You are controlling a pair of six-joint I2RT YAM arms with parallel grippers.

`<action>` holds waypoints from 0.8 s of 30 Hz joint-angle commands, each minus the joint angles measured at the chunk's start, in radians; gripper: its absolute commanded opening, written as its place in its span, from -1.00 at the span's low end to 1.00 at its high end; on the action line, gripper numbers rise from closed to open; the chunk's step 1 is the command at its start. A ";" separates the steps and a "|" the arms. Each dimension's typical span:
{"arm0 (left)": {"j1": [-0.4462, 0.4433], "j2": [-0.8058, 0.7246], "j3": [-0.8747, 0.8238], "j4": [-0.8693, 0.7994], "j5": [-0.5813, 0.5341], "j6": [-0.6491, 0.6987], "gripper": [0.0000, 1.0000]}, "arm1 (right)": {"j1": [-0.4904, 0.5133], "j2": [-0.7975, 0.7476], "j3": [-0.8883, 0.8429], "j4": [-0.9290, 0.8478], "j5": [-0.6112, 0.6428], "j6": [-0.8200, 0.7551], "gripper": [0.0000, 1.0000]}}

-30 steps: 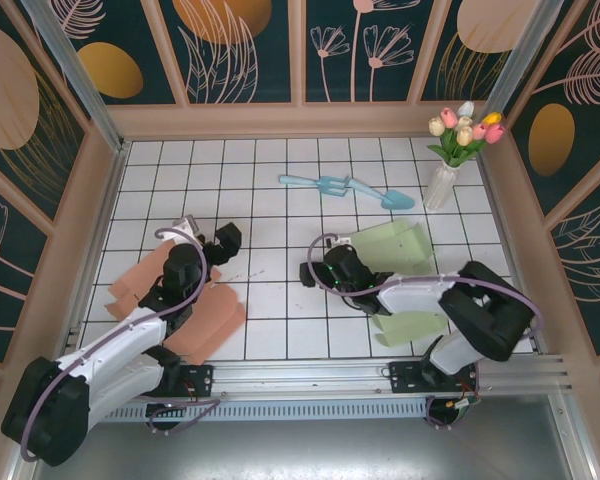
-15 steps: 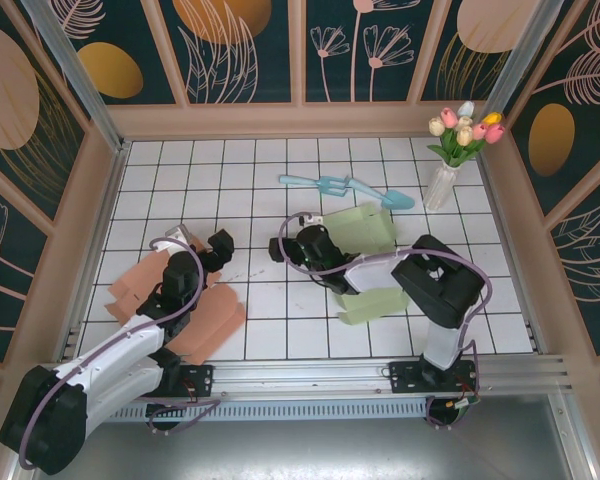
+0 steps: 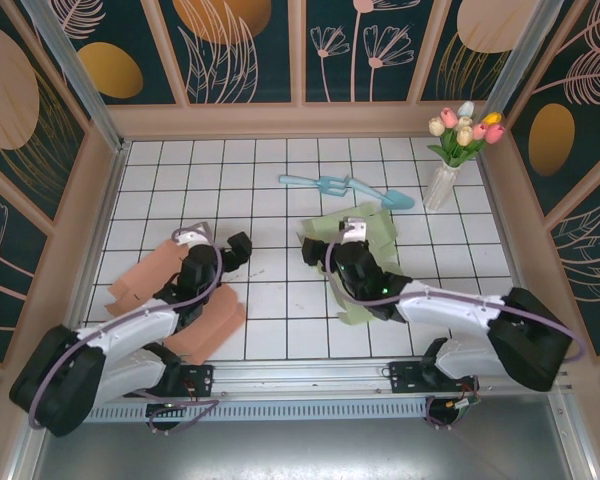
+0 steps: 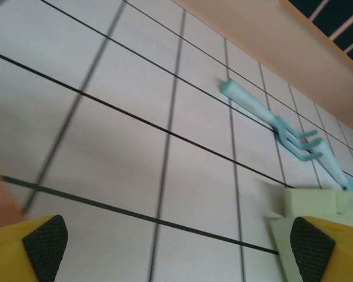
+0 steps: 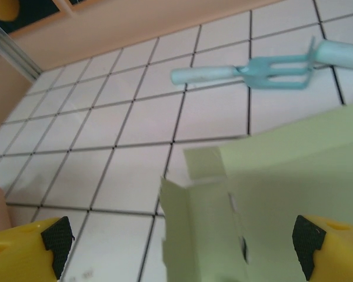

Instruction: Fold the paper box

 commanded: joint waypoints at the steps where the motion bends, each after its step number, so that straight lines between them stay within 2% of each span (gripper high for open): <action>1: -0.062 0.089 0.080 0.075 0.011 -0.031 0.98 | 0.059 -0.152 -0.049 -0.163 0.118 0.030 0.97; 8: -0.197 0.339 0.247 0.060 -0.002 -0.061 0.97 | 0.084 -0.462 -0.114 -0.475 0.116 0.133 0.97; 12: -0.262 0.465 0.363 0.017 -0.003 -0.066 0.95 | 0.084 -0.621 -0.174 -0.554 0.154 0.156 0.96; 17: -0.288 0.560 0.442 -0.029 -0.001 -0.075 0.70 | 0.084 -0.734 -0.192 -0.558 0.136 0.156 0.91; 24: -0.290 0.645 0.464 -0.032 0.023 -0.099 0.38 | 0.084 -0.738 -0.190 -0.553 0.101 0.148 0.90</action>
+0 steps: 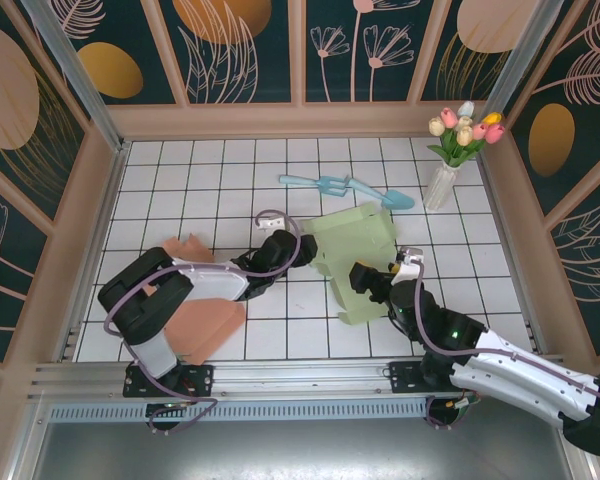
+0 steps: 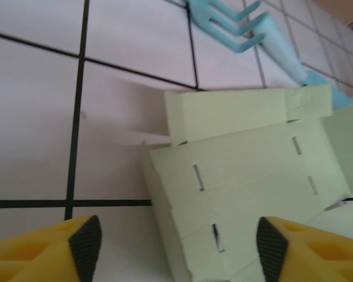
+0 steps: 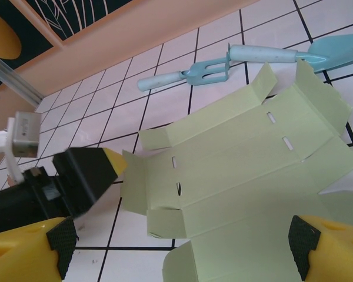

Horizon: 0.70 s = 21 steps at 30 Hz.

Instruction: Fold the paper box

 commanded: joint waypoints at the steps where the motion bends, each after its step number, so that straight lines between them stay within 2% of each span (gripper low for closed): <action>1: -0.004 0.037 0.030 -0.027 0.018 -0.015 0.34 | 0.008 -0.005 -0.005 -0.021 -0.018 0.007 0.90; 10: -0.006 0.078 0.061 -0.044 0.000 -0.017 0.05 | 0.008 -0.005 -0.006 -0.019 -0.028 0.007 0.90; 15: -0.006 0.099 0.074 -0.015 0.010 -0.024 -0.03 | 0.008 -0.003 -0.008 -0.016 -0.030 0.008 0.90; 21: -0.006 0.104 0.073 0.009 -0.004 -0.023 -0.33 | 0.007 0.001 -0.012 -0.013 -0.027 0.008 0.90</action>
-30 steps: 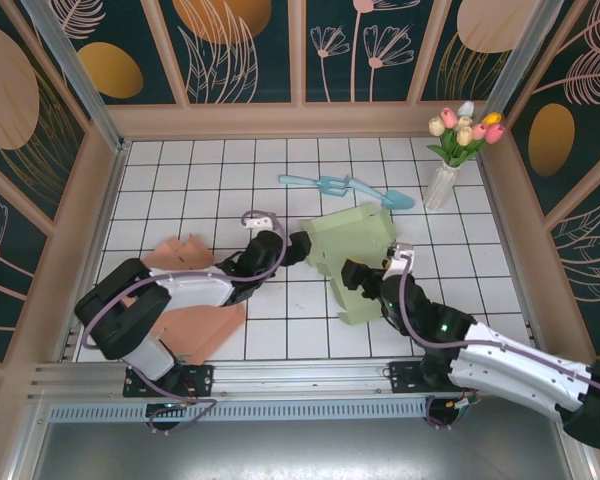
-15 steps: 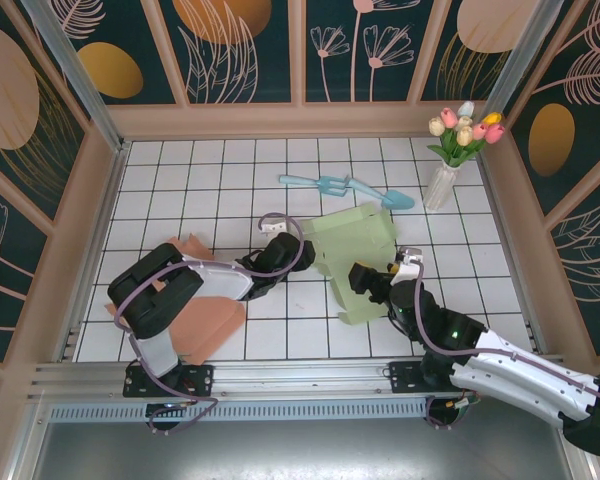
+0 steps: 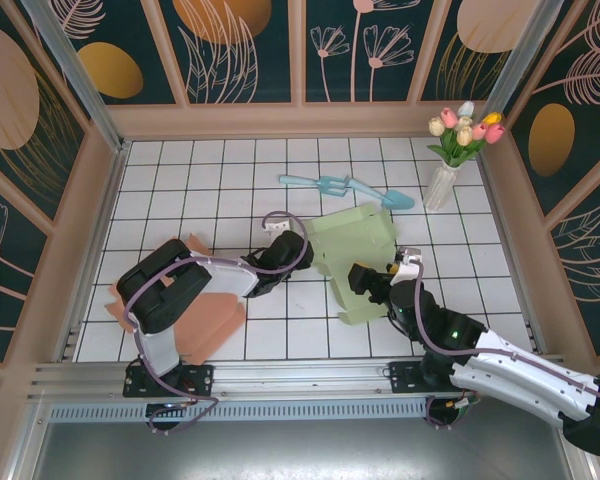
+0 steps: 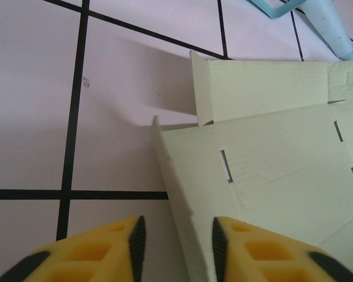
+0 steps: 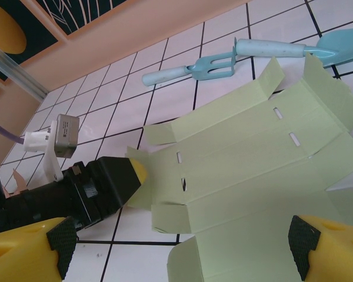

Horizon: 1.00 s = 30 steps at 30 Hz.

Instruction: Fold the paper box

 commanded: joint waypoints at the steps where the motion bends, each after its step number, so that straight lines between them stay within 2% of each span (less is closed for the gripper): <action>1: -0.005 0.005 0.013 0.045 -0.015 0.004 -0.39 | 0.008 0.004 -0.011 -0.012 -0.004 0.007 0.90; 5: -0.006 -0.010 -0.012 0.117 0.015 0.035 -0.66 | 0.008 0.019 -0.007 -0.007 -0.006 -0.005 0.90; 7: -0.006 -0.031 -0.025 0.156 0.039 0.079 -1.00 | 0.008 0.029 -0.001 -0.007 0.000 -0.022 0.90; 11: -0.006 -0.145 -0.061 0.176 0.029 0.204 -1.00 | 0.006 0.037 0.010 0.008 0.012 -0.078 0.90; 14: -0.005 -0.273 -0.144 0.240 -0.014 0.336 -1.00 | 0.005 0.038 0.015 0.026 0.022 -0.132 0.80; 19: -0.005 -0.519 -0.344 0.398 -0.100 0.595 -1.00 | -0.019 0.058 0.068 0.145 -0.069 -0.430 0.69; 21: -0.005 -0.599 -0.420 0.475 -0.160 0.676 -1.00 | -0.059 0.095 0.118 0.213 -0.144 -0.514 0.61; 23: -0.004 -0.660 -0.496 0.577 -0.183 0.756 -1.00 | -0.106 0.158 0.163 0.330 -0.254 -0.663 0.60; 26: -0.004 -0.714 -0.570 0.684 -0.176 0.832 -1.00 | -0.225 0.313 0.281 0.431 -0.538 -0.960 0.46; 28: -0.004 -0.725 -0.589 0.709 -0.175 0.865 -1.00 | -0.288 0.453 0.444 0.342 -0.664 -1.111 0.41; 30: -0.004 -0.723 -0.609 0.751 -0.192 0.885 -1.00 | -0.346 0.593 0.631 0.180 -0.777 -1.255 0.30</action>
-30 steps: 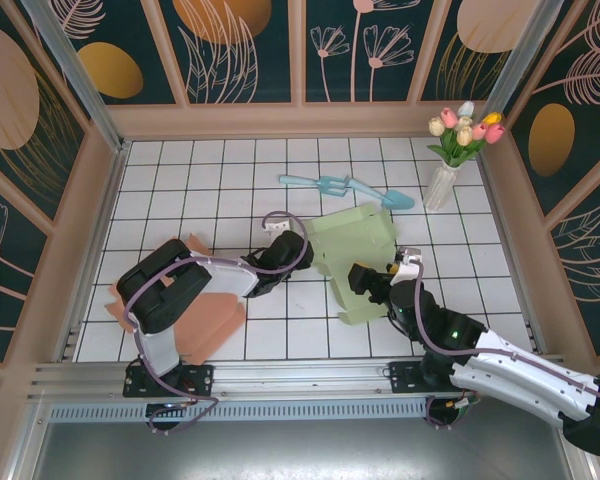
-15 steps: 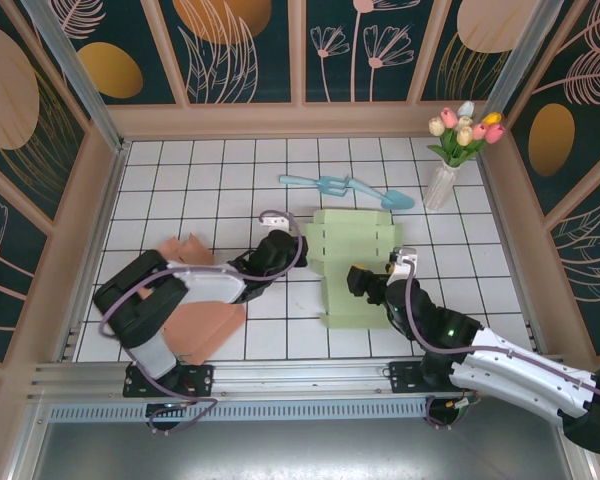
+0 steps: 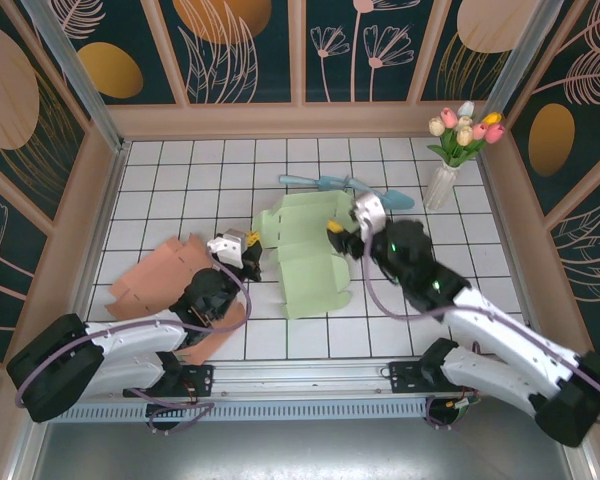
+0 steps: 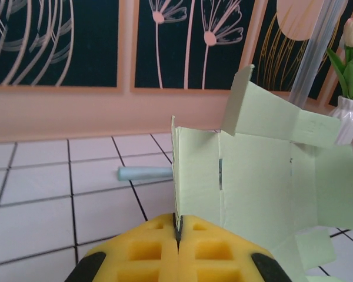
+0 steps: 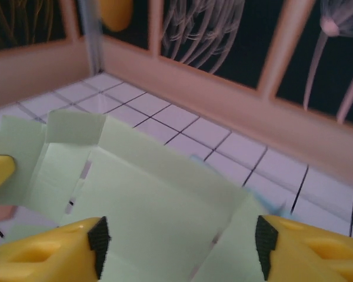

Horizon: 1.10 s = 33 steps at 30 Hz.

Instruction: Fold the paper box

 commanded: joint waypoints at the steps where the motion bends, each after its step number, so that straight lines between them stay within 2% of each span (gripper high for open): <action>1: -0.004 -0.008 -0.032 0.174 -0.050 0.112 -1.00 | -0.085 0.179 0.263 -0.164 -0.332 -0.387 0.29; 3: -0.003 0.004 -0.048 0.211 -0.064 0.133 -1.00 | -0.123 0.299 0.435 -0.356 -0.438 -0.569 0.23; 5: -0.004 0.011 -0.058 0.228 -0.073 0.149 -1.00 | -0.143 0.367 0.532 -0.510 -0.482 -0.744 0.23; 6: -0.003 0.009 -0.063 0.228 -0.081 0.156 -1.00 | -0.157 0.400 0.570 -0.569 -0.494 -0.802 0.16; 8: -0.003 -0.005 -0.079 0.228 -0.086 0.162 -1.00 | -0.184 0.456 0.659 -0.685 -0.506 -0.859 0.05; 12: -0.003 -0.053 -0.121 0.239 -0.062 0.172 -1.00 | -0.212 0.537 0.785 -0.865 -0.505 -0.954 0.02; 17: -0.004 -0.083 -0.125 0.220 -0.059 0.177 -1.00 | -0.216 0.598 0.815 -0.905 -0.518 -1.001 0.02; 25: -0.003 -0.043 -0.106 0.215 -0.041 0.172 -1.00 | -0.206 0.691 0.851 -0.909 -0.513 -1.020 0.00; 33: -0.004 -0.038 -0.100 0.206 -0.028 0.167 -1.00 | -0.208 0.748 0.870 -0.947 -0.484 -1.036 -0.16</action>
